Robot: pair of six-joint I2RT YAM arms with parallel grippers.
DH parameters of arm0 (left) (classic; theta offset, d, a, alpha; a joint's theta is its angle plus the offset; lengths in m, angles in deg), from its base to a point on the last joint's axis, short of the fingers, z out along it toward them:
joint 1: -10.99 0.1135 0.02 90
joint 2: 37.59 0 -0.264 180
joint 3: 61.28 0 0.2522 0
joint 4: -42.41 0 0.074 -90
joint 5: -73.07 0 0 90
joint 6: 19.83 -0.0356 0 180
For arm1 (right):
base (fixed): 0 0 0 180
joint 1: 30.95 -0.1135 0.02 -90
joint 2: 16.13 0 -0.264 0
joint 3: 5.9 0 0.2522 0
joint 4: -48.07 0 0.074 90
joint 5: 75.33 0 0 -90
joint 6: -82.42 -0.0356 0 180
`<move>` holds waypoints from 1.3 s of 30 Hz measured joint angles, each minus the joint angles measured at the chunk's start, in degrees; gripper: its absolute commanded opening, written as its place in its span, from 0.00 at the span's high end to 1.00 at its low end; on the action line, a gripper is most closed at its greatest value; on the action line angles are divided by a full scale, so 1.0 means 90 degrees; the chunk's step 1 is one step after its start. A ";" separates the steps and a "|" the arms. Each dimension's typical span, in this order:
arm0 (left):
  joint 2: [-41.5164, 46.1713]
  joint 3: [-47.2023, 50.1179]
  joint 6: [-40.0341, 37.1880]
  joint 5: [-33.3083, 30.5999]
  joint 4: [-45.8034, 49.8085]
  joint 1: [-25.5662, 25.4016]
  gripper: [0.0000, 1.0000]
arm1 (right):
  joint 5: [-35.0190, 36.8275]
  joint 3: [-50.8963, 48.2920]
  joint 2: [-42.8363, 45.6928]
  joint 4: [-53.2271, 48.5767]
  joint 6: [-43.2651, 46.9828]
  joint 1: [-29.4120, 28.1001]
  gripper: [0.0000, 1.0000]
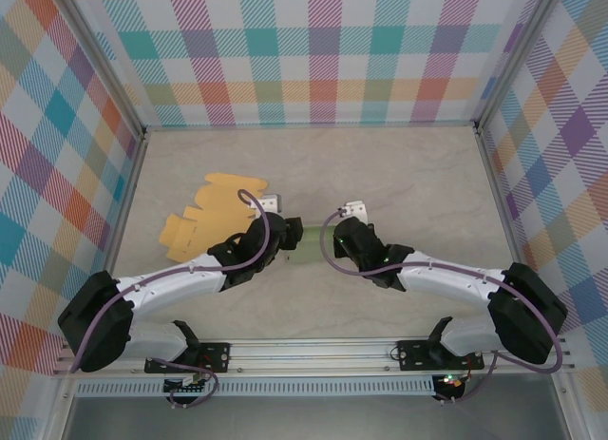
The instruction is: Fold the paper box
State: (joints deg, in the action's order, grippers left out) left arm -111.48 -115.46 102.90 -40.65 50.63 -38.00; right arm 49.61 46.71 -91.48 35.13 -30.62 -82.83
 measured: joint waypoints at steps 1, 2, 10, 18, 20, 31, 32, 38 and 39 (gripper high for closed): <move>-0.0002 0.0085 0.0124 0.0007 -0.0078 -0.0002 0.57 | 0.0024 -0.0017 0.0000 0.0022 0.0000 -0.0017 0.96; -0.0002 0.0180 0.0226 0.0012 -0.0141 -0.0002 0.60 | 0.0036 -0.0032 0.0000 0.0056 0.0002 -0.0036 0.95; -0.0039 0.0716 0.0624 -0.0034 -0.0940 -0.0134 0.66 | 0.0121 -0.0180 0.0034 0.0194 0.0022 -0.0121 0.86; 0.0024 0.1081 0.0746 -0.0537 -0.1365 -0.0498 0.67 | 0.0243 -0.0282 0.0158 0.0141 -0.0007 -0.0165 0.66; -0.0015 0.1156 0.0765 -0.0695 -0.1498 -0.0600 0.67 | 0.0231 -0.0296 0.0240 0.0080 -0.0010 -0.0189 0.62; -0.0697 0.1161 0.0843 -0.1331 -0.2358 -0.0889 0.73 | -0.0495 -0.0228 0.1292 -0.0733 -0.0063 -0.0289 0.37; -0.0733 0.1151 0.0850 -0.1355 -0.2397 -0.0911 0.73 | -0.0566 -0.0151 0.1326 -0.0886 -0.0097 -0.0287 0.34; -0.0843 0.1093 0.0913 -0.1496 -0.2433 -0.1037 0.75 | -0.0933 0.0765 0.1052 -0.1688 -0.0291 -0.0063 0.22; -0.0862 0.1088 0.0918 -0.1501 -0.2438 -0.1054 0.76 | -0.1008 0.0954 0.0942 -0.1795 -0.0345 0.0061 0.22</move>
State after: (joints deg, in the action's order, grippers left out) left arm -119.24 -105.67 111.17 -54.16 28.68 -47.49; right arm 40.54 55.30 -83.00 18.98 -33.73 -82.28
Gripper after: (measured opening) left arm 0.252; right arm 0.773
